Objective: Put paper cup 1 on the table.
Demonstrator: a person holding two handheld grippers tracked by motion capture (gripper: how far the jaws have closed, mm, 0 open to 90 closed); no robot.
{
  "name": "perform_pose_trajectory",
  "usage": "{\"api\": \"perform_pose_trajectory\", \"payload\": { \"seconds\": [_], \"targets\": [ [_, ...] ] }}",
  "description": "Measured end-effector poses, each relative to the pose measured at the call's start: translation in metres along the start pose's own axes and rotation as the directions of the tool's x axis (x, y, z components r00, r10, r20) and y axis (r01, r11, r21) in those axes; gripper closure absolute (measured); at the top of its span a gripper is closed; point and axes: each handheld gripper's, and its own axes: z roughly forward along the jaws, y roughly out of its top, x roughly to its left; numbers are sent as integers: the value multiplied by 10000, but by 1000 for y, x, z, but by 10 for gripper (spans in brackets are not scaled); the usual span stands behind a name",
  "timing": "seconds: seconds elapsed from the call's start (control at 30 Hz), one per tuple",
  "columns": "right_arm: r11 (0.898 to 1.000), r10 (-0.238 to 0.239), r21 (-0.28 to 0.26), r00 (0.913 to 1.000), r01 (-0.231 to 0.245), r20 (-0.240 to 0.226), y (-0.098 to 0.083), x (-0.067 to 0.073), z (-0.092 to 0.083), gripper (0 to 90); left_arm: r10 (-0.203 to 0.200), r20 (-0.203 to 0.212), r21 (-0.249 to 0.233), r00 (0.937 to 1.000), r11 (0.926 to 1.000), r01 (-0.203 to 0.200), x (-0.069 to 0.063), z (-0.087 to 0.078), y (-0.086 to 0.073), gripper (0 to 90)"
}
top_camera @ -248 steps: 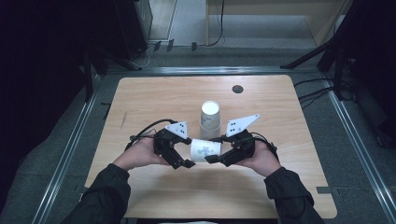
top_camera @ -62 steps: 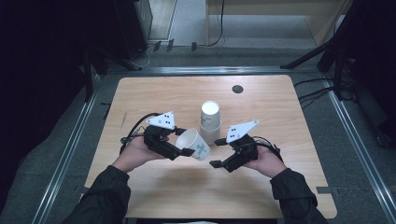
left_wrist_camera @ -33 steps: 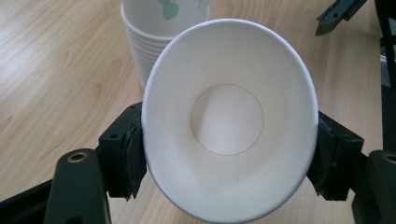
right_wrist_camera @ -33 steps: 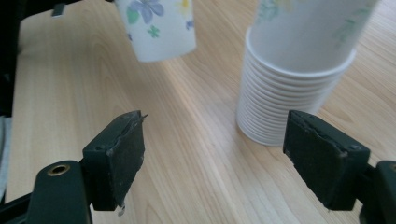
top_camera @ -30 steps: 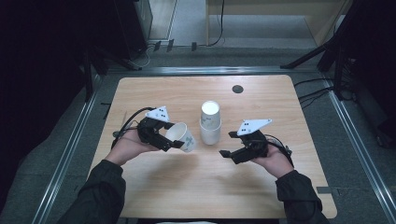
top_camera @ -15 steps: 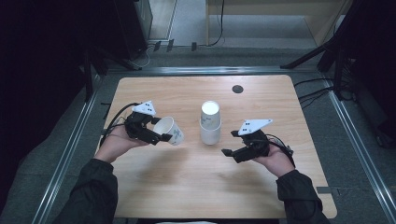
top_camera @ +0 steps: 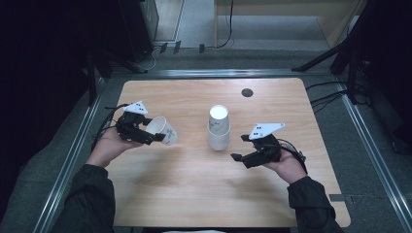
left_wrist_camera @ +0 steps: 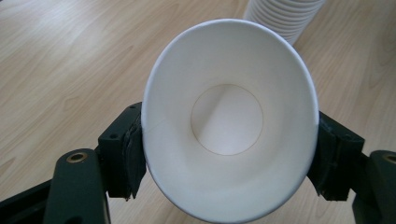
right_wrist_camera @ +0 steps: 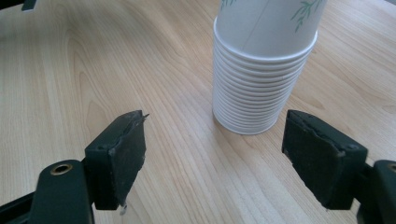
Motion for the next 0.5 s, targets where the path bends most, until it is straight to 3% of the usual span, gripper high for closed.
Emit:
{"api": "perform_pose_trajectory", "payload": {
  "seconds": [0.33,0.5],
  "targets": [
    [9998,-174,87,9998,174,-47,-1,1,3,198,-711,-734,144,9948,9973,723,22,-4,-15,252],
    [9995,-268,144,9996,268,-26,-2,1,4,198,-831,-1071,562,9908,9944,895,29,2,-22,253]
  ]
}}
